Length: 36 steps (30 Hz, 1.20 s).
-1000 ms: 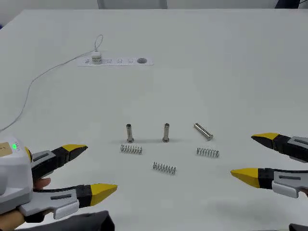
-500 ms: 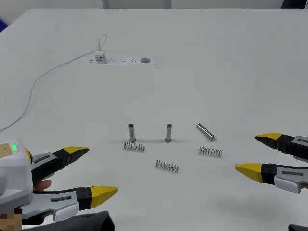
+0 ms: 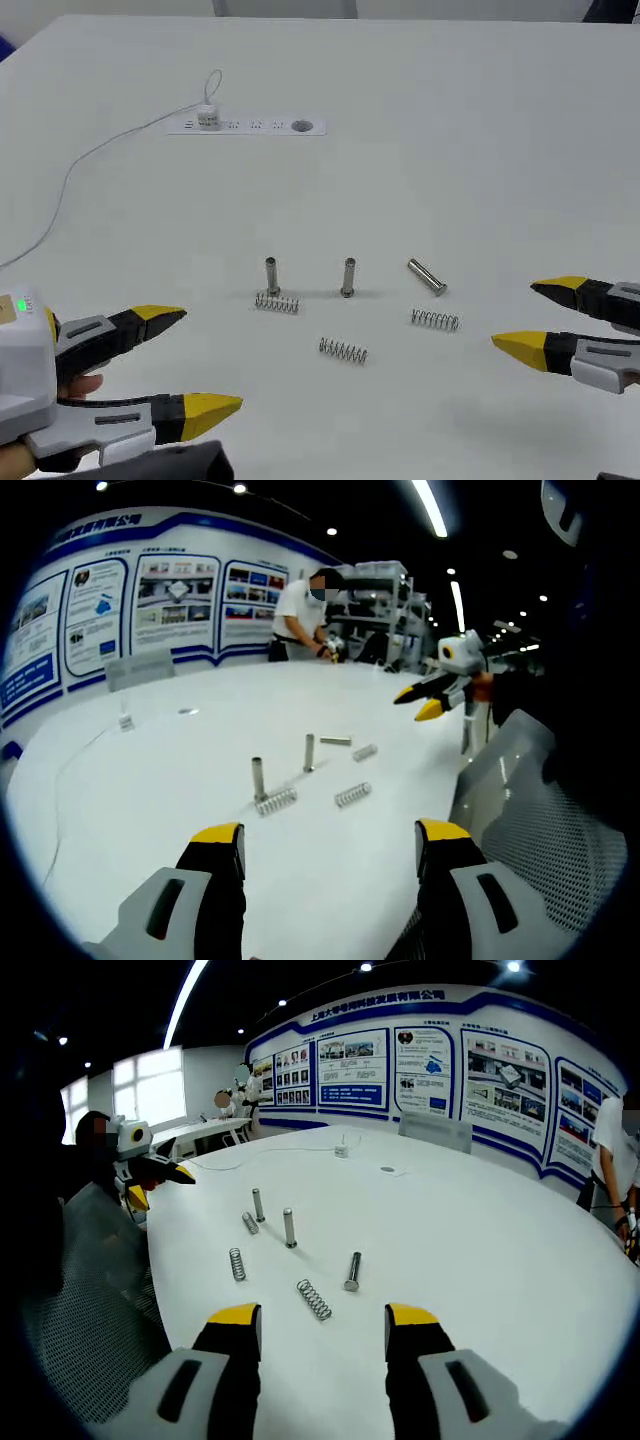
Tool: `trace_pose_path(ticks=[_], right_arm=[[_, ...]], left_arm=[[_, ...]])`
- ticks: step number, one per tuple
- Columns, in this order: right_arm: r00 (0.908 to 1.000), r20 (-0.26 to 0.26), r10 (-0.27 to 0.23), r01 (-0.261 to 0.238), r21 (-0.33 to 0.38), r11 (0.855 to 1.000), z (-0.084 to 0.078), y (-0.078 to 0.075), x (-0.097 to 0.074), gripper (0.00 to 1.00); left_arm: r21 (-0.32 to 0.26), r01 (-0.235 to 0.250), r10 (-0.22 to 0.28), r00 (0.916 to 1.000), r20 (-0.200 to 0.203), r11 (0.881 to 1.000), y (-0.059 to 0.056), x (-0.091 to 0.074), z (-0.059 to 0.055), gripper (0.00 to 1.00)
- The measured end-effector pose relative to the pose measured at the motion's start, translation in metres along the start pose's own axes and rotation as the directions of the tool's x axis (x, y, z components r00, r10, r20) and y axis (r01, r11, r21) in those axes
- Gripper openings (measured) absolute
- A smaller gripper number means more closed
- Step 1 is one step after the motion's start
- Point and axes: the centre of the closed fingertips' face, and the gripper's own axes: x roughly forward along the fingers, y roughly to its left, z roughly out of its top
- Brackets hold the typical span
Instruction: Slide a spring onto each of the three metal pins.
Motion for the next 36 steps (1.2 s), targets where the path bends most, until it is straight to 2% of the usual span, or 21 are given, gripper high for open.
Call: trace_pose_path(ticks=[6, 10, 12, 15, 19, 24, 29, 36], right_arm=[[1.0000, -0.007, -0.007, 0.007, -0.012, 1.000, 0.012, -0.007, 0.010, 0.48], [0.9996, -0.025, -0.012, 0.012, -0.023, 1.000, 0.016, -0.011, 0.020, 0.46], [0.9990, -0.042, -0.013, 0.012, -0.024, 1.000, 0.017, -0.013, 0.025, 0.44], [0.9945, -0.099, -0.036, 0.030, -0.058, 0.998, 0.018, -0.020, 0.033, 0.43], [0.9931, -0.109, -0.042, 0.037, -0.053, 0.998, 0.027, -0.024, 0.043, 0.39], [0.9839, -0.172, -0.049, 0.037, -0.069, 0.997, 0.026, -0.031, 0.058, 0.31], [0.9731, -0.226, -0.042, 0.023, -0.087, 0.996, 0.027, -0.032, 0.077, 0.28], [0.9502, -0.310, -0.033, 0.004, -0.092, 0.996, 0.019, -0.032, 0.104, 0.24]], left_arm=[[-0.008, -0.013, 0.014, 0.9998, 0.017, 1.000, 0.006, 0.002, 0.003, 0.70], [-0.005, -0.003, 0.003, 0.9999, 0.011, 1.000, 0.003, 0.006, 0.002, 0.70], [-0.010, -0.002, 0.002, 0.9999, 0.010, 1.000, 0.003, 0.006, 0.001, 0.69], [-0.014, -0.001, 0.001, 0.9999, 0.011, 1.000, 0.003, 0.006, 0.000, 0.69], [-0.006, 0.007, -0.007, 1.0000, 0.004, 1.000, 0.000, 0.007, -0.001, 0.70], [-0.007, 0.011, -0.011, 0.9999, 0.004, 1.000, -0.001, 0.007, -0.002, 0.70], [-0.005, 0.015, -0.015, 0.9999, 0.000, 1.000, -0.002, 0.007, -0.002, 0.70], [-0.007, 0.017, -0.018, 0.9998, -0.005, 1.000, -0.003, 0.008, -0.004, 0.69]])
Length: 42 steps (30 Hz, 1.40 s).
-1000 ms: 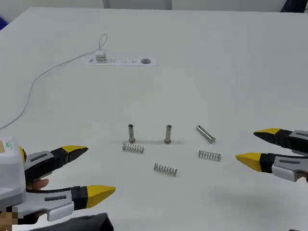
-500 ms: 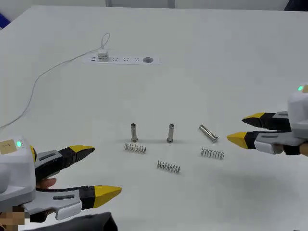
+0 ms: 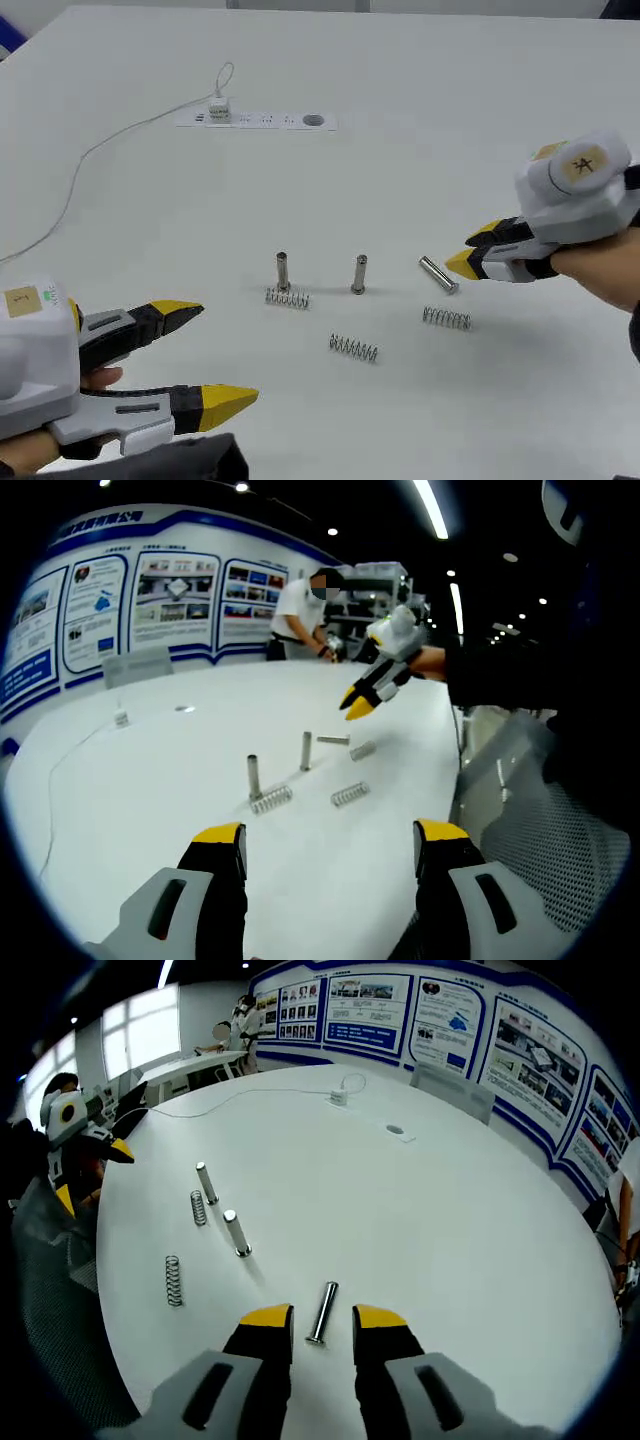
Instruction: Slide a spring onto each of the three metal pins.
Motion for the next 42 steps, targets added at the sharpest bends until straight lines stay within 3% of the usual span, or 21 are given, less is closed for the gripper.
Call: trace_pose_path(ticks=[9, 24, 42], right_arm=[[0.9974, -0.072, 0.010, -0.009, 0.025, 1.000, -0.005, -0.003, 0.028, 0.20], [0.9901, -0.139, 0.019, -0.010, 0.063, 0.998, -0.008, -0.006, 0.052, 0.16], [0.9794, -0.199, 0.034, -0.018, 0.085, 0.996, -0.015, -0.005, 0.060, 0.10]], left_arm=[[0.001, 0.000, 0.000, 1.0000, -0.004, 1.000, 0.000, 0.000, -0.001, 0.69], [-0.001, 0.001, -0.001, 0.9999, -0.016, 1.000, 0.000, 0.001, -0.003, 0.69], [-0.011, -0.001, 0.001, 0.9998, -0.021, 1.000, 0.001, 0.001, -0.005, 0.68]])
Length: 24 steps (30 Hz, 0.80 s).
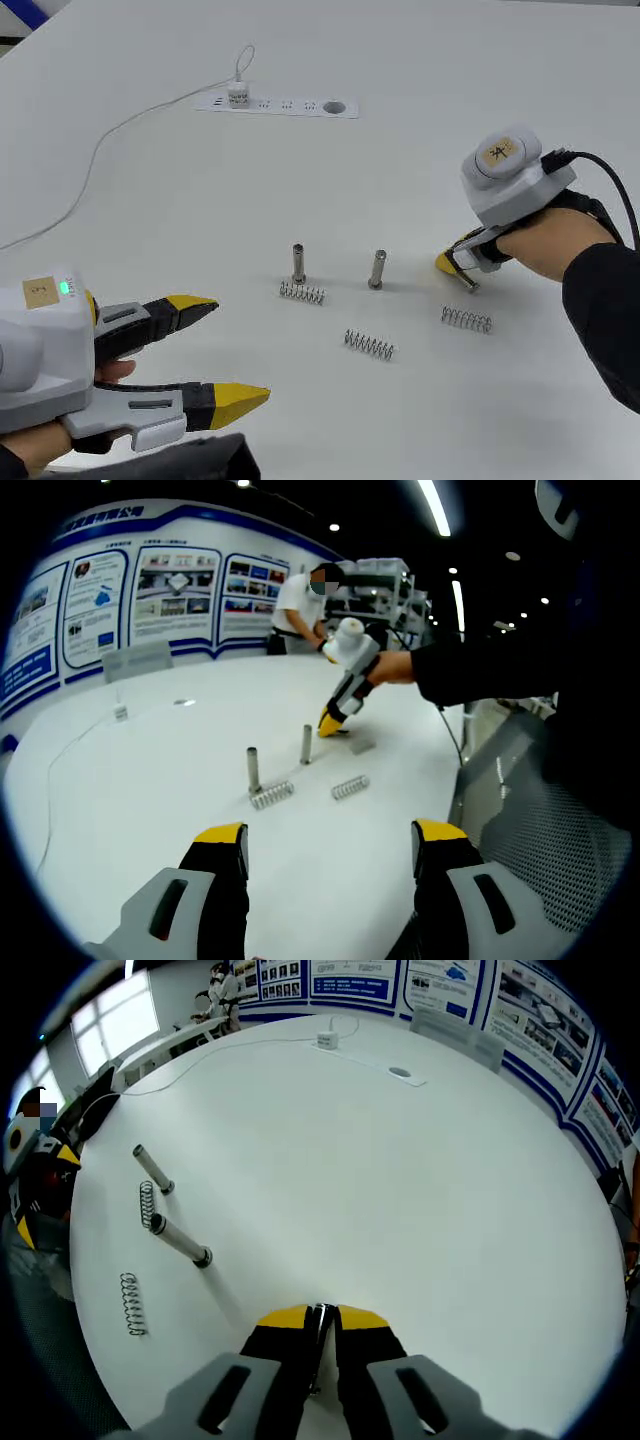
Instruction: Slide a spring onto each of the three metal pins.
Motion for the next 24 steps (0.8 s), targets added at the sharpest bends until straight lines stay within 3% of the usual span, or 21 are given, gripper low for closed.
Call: trace_pose_path(ticks=[14, 24], right_arm=[[1.0000, 0.001, -0.009, 0.009, 0.057, 0.998, -0.001, 0.000, 0.000, 0.08], [0.9983, 0.057, -0.013, 0.008, 0.081, 0.997, 0.003, 0.004, -0.023, 0.08]], left_arm=[[0.006, 0.001, -0.001, 1.0000, -0.003, 1.000, -0.001, 0.000, 0.000, 0.67], [0.015, 0.000, 0.000, 1.0000, 0.002, 1.000, -0.001, -0.001, 0.002, 0.67]])
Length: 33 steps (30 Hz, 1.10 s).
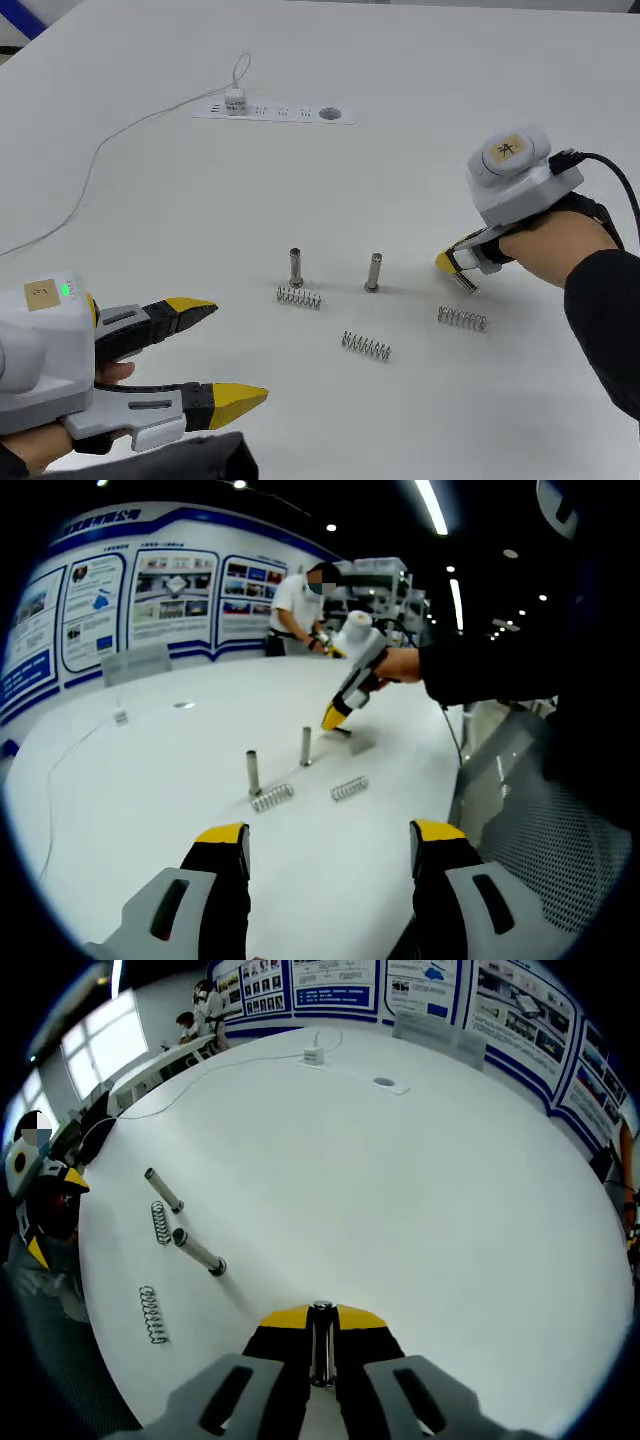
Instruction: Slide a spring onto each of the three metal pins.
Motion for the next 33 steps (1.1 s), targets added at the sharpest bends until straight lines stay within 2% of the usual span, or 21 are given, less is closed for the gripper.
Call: trace_pose_path(ticks=[13, 27, 33], right_arm=[[0.9983, 0.053, -0.023, 0.024, -0.008, 1.000, -0.005, 0.006, -0.026, 0.09], [0.9955, 0.090, -0.030, 0.030, 0.005, 1.000, -0.011, 0.008, -0.036, 0.09], [0.9946, 0.100, -0.027, 0.030, -0.021, 0.999, -0.018, 0.012, -0.042, 0.09]], left_arm=[[0.012, -0.001, 0.001, 1.0000, 0.001, 1.000, -0.001, 0.000, 0.002, 0.66], [0.019, 0.004, -0.004, 1.0000, -0.001, 1.000, -0.002, 0.000, 0.002, 0.67], [0.020, 0.003, -0.003, 1.0000, 0.000, 1.000, -0.002, 0.000, 0.003, 0.67]])
